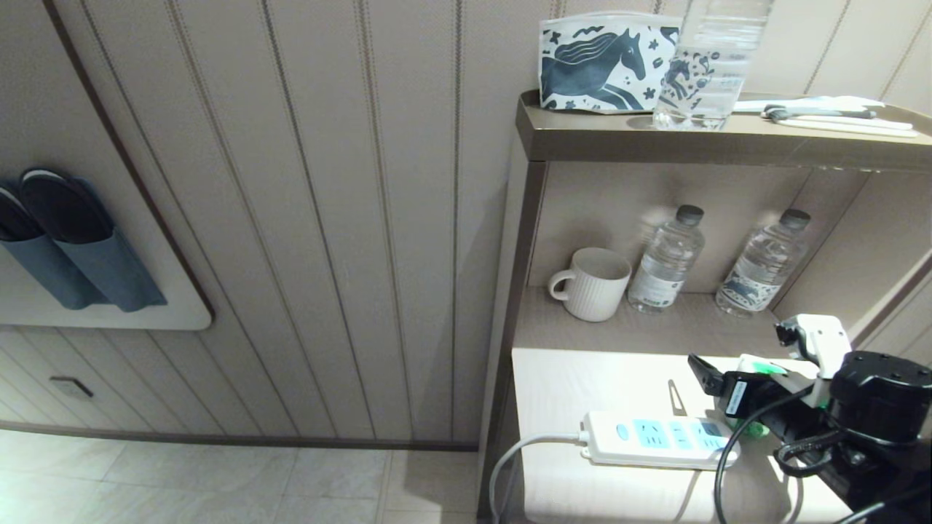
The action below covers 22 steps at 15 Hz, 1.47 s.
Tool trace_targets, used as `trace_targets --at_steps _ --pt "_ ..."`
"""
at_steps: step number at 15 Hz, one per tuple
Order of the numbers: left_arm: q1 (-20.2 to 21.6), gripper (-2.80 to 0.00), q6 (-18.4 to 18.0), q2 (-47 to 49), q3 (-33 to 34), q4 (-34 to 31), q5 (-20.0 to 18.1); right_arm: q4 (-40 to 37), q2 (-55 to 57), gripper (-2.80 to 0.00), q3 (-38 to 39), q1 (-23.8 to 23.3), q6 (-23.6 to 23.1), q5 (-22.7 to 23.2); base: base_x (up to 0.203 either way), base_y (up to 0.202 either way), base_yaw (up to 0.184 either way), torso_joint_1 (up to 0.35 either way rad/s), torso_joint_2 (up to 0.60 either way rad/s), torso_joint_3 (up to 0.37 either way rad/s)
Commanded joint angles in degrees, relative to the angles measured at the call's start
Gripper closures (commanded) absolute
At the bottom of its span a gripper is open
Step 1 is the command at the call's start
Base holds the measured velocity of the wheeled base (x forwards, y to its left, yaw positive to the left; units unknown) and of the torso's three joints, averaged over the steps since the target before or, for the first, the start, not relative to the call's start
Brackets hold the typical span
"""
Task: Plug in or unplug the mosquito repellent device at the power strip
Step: Pick up the mosquito repellent liquid, then insert the plug into the socket
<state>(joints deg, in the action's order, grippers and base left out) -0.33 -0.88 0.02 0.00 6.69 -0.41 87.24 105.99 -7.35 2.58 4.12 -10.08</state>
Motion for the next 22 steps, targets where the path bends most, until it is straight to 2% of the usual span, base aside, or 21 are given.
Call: trace_targets --at_steps 1,12,15,16,18,20,22 --pt "0.07 0.00 0.00 -0.02 0.00 0.07 -0.02 2.59 0.10 0.00 0.14 0.05 0.01 -0.03 0.000 0.000 0.000 0.000 0.00 0.000" --pt "-0.02 0.00 0.00 -0.02 0.00 0.07 -0.02 2.72 -0.60 0.00 0.41 -0.12 0.10 -0.03 0.000 0.000 0.000 0.000 0.00 0.000" --pt "-0.02 0.00 0.00 -0.02 0.00 0.07 -0.02 -0.87 -5.57 0.00 0.43 -0.40 0.11 -0.35 0.000 0.000 0.000 0.000 0.00 0.000" --pt "-0.02 0.00 0.00 -0.02 0.00 0.07 -0.02 -3.25 -8.26 0.00 0.28 -0.84 0.07 -0.43 0.000 0.000 0.000 0.000 0.00 0.000" --pt "0.06 0.00 0.00 -0.02 0.00 0.07 -0.02 -12.66 -15.76 0.00 -0.90 -2.40 0.04 -0.50 0.000 0.000 0.000 0.000 0.00 0.000" --pt "0.03 0.00 0.00 -0.02 0.00 0.07 -0.02 -25.26 -23.31 0.00 -3.21 -4.62 0.02 -0.31 0.000 0.000 0.000 0.000 0.00 0.000" --pt "0.04 0.00 0.00 -0.02 0.00 0.07 -0.02 -41.04 -29.23 0.00 -7.43 -7.21 0.27 0.32 0.000 0.000 0.000 0.000 0.00 0.000"
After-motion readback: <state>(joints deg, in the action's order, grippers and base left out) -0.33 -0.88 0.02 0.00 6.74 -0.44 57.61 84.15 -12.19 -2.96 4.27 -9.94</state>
